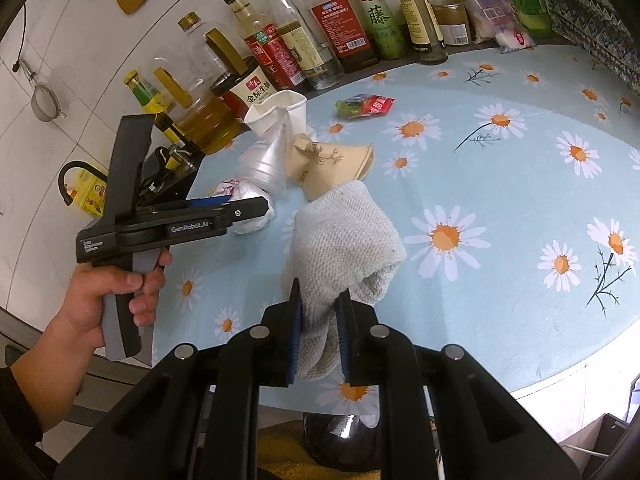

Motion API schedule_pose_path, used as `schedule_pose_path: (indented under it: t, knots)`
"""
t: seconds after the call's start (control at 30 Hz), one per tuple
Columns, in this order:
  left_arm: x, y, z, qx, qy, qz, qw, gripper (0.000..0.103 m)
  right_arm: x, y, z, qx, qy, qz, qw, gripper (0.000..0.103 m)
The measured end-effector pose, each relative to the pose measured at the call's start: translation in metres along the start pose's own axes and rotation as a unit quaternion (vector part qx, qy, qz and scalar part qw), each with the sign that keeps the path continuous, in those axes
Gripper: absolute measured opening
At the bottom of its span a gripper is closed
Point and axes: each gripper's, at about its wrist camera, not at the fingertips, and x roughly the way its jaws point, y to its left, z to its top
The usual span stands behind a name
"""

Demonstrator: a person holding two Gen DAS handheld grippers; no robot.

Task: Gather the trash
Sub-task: 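Grasp a white cloth wad with the right tool while the left tool grasps a clear plastic bag, then carry the plastic bag and cloth wad down over the black bin with both tools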

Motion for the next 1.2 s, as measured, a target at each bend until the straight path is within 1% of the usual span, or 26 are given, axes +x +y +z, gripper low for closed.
schedule_pose_path:
  t: [0.07,0.2,0.47,0.77,0.97,1.2]
  knots:
    - [0.004,0.001,0.000,0.001,0.007,0.000,1.0000,0.048,0.000,0.000,0.000,0.001,0.001,-0.001,1.000,0.017]
    - [0.004,0.002,-0.001,-0.002,0.002,0.000,1.0000,0.047,0.001,-0.002,0.000,0.001,0.004,0.001,1.000,0.017]
    - [-0.005,-0.004,-0.008,-0.003,-0.002,-0.003,1.0000,0.046,0.002,0.001,0.001,-0.010,0.010,0.005,1.000,0.017]
    - [-0.027,-0.007,-0.024,-0.022,-0.019,0.000,0.9996,0.045,0.003,0.010,-0.002,-0.040,0.019,0.018,0.999,0.017]
    - [-0.046,-0.014,-0.041,-0.034,-0.030,0.005,0.9990,0.045,-0.004,0.015,-0.007,-0.061,0.021,0.030,0.997,0.017]
    - [-0.068,-0.029,-0.067,-0.051,-0.042,0.015,0.9977,0.045,-0.014,0.019,-0.015,-0.089,0.026,0.042,0.995,0.017]
